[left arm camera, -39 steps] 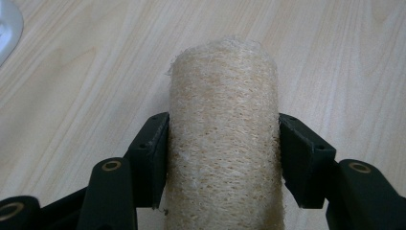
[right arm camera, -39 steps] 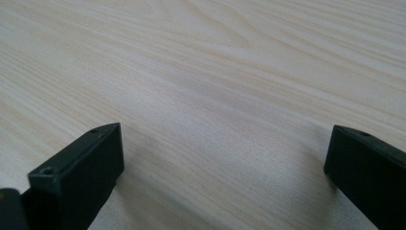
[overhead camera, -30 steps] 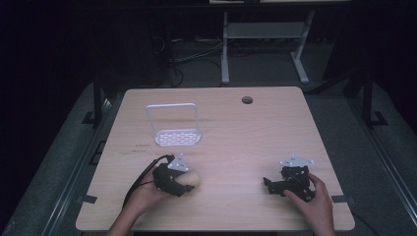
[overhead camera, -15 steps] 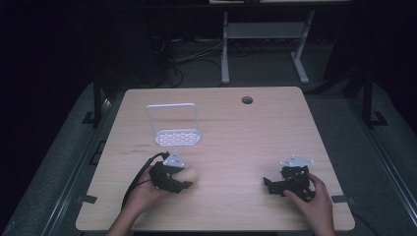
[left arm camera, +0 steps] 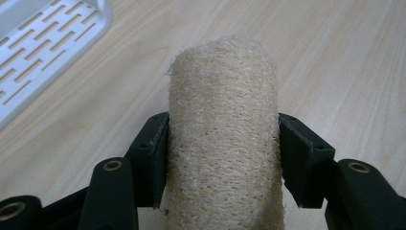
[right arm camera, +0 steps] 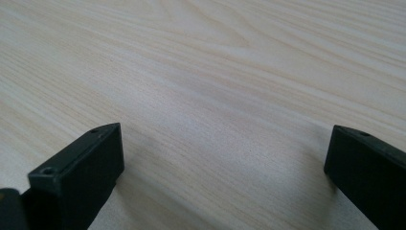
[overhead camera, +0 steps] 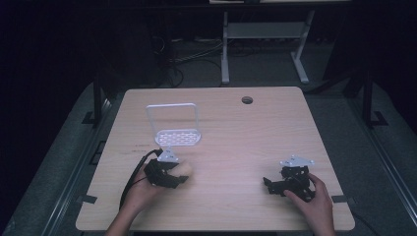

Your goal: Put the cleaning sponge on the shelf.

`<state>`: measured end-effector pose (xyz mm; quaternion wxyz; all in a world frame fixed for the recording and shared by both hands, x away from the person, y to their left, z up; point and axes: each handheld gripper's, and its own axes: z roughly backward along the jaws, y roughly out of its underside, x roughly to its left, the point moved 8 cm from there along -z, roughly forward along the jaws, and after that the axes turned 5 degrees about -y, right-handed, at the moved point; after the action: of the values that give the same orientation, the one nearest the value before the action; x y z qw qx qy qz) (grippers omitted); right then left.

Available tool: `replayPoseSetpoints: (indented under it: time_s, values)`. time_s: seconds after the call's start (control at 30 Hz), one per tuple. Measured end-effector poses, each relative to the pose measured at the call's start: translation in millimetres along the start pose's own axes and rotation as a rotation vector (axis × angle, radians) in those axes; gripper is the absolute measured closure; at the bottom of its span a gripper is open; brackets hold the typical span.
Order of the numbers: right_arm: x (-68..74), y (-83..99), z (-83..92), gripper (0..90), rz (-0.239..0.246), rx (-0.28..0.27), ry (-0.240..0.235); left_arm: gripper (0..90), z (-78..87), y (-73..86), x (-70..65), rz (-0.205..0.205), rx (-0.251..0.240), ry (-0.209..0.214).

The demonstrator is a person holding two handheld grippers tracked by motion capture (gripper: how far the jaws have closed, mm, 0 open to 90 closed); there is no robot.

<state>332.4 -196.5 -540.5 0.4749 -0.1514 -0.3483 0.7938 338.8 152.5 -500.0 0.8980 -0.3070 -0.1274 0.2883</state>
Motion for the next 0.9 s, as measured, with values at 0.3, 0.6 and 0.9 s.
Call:
replayPoseSetpoints:
  time_s: [0.3,0.6,0.9]
  values:
    - [0.1,0.0,0.0,0.0,-0.001,0.0,0.0,41.3,1.6,-2.4,10.6,0.044,-0.028,-0.013]
    - [0.0,0.0,0.0,0.0,0.0,0.0,0.0,41.3,4.0,-4.4,24.2,0.077,-0.047,-0.015]
    - [0.0,0.0,0.0,0.0,0.0,0.0,0.0,41.3,3.3,-9.0,32.3,0.086,-0.045,-0.03]
